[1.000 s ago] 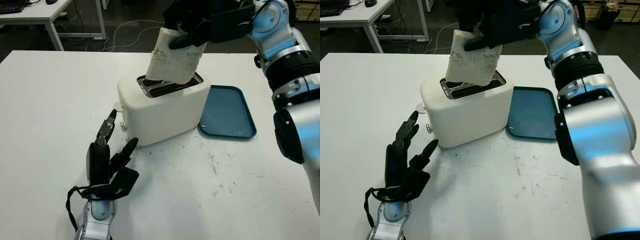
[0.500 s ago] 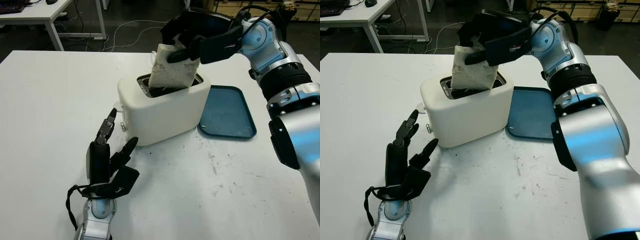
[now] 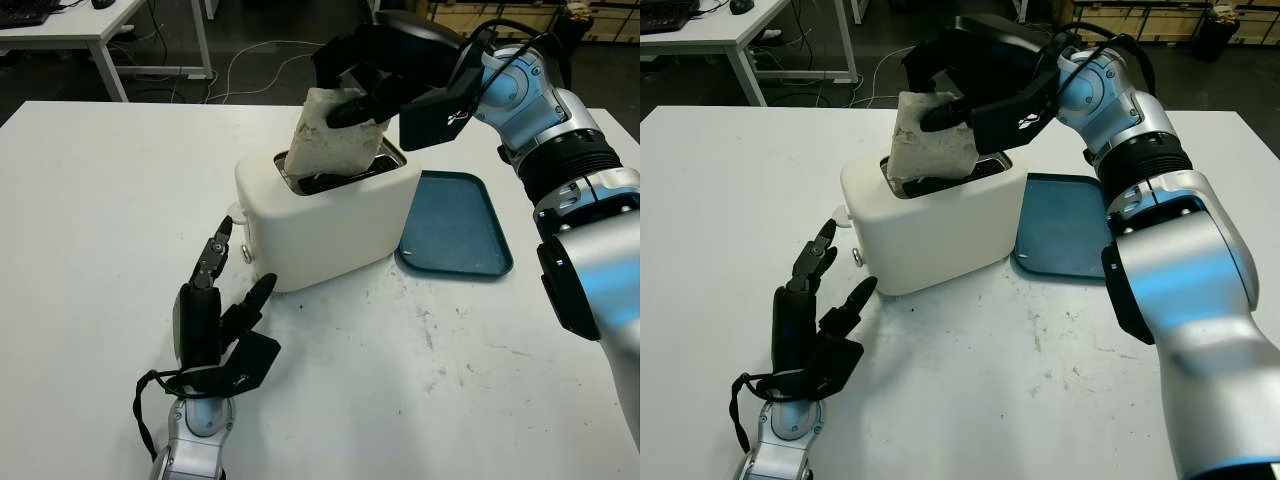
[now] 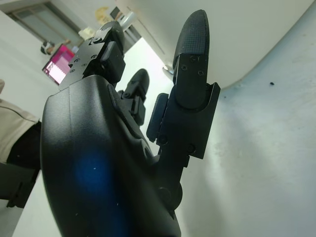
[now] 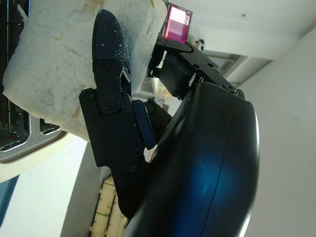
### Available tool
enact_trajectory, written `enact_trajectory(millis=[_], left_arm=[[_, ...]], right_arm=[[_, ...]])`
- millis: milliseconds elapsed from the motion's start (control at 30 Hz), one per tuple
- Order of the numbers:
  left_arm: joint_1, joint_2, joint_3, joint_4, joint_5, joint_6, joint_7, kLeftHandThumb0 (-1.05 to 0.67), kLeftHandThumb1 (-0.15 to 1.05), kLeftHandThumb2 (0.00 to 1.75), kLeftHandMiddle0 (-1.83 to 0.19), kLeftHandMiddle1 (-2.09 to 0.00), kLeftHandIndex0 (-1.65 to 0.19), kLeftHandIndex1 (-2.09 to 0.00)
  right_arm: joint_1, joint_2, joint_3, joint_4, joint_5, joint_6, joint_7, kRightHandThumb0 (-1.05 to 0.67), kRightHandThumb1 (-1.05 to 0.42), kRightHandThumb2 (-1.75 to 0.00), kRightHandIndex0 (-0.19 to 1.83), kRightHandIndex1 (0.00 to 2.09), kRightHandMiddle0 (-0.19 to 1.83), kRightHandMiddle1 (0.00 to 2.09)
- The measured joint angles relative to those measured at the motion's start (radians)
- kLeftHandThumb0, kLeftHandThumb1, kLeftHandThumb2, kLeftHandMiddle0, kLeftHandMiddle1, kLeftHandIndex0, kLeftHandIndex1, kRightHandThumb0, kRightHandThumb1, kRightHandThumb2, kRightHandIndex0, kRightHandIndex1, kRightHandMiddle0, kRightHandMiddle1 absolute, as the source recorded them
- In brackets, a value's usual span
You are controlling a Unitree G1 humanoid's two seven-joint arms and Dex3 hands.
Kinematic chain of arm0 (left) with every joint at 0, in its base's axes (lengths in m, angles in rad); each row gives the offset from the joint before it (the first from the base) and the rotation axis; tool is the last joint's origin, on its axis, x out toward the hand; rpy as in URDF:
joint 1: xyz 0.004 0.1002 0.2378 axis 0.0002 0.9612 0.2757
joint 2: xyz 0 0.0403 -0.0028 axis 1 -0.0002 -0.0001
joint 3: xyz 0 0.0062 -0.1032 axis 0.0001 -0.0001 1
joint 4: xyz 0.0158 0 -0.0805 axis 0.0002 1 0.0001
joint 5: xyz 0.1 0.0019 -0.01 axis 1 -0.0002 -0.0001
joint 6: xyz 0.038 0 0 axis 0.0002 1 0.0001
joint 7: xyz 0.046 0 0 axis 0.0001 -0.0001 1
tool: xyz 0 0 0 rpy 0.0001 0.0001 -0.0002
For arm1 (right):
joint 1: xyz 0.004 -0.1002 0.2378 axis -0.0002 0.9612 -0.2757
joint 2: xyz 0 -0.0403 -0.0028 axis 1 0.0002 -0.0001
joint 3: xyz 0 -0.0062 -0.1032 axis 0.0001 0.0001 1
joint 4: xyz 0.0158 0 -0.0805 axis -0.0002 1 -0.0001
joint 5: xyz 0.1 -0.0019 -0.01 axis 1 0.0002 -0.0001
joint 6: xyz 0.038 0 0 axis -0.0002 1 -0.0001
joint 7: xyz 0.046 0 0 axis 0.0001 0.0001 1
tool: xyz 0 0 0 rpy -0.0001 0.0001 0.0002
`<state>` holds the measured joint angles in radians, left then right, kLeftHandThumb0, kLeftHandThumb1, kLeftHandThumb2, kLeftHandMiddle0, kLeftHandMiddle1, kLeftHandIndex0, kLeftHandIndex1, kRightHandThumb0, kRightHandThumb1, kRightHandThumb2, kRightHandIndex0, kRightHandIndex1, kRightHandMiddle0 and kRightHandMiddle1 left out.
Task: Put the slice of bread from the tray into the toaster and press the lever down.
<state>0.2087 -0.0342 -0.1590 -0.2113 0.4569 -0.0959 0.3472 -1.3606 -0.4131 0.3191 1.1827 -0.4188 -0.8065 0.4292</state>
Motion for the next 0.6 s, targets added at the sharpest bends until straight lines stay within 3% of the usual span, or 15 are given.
enact_trajectory(millis=[600], left_arm=[[0.014, -0.001, 0.001, -0.007, 0.001, 0.0, -0.001, -0.66, 0.92, 0.26, -0.29, -0.34, -0.34, 0.0]], right_arm=[[0.015, -0.052, 0.025, 0.048, -0.041, -0.013, 0.036, -0.39, -0.92, -0.35, 1.02, 1.75, 0.78, 1.75]])
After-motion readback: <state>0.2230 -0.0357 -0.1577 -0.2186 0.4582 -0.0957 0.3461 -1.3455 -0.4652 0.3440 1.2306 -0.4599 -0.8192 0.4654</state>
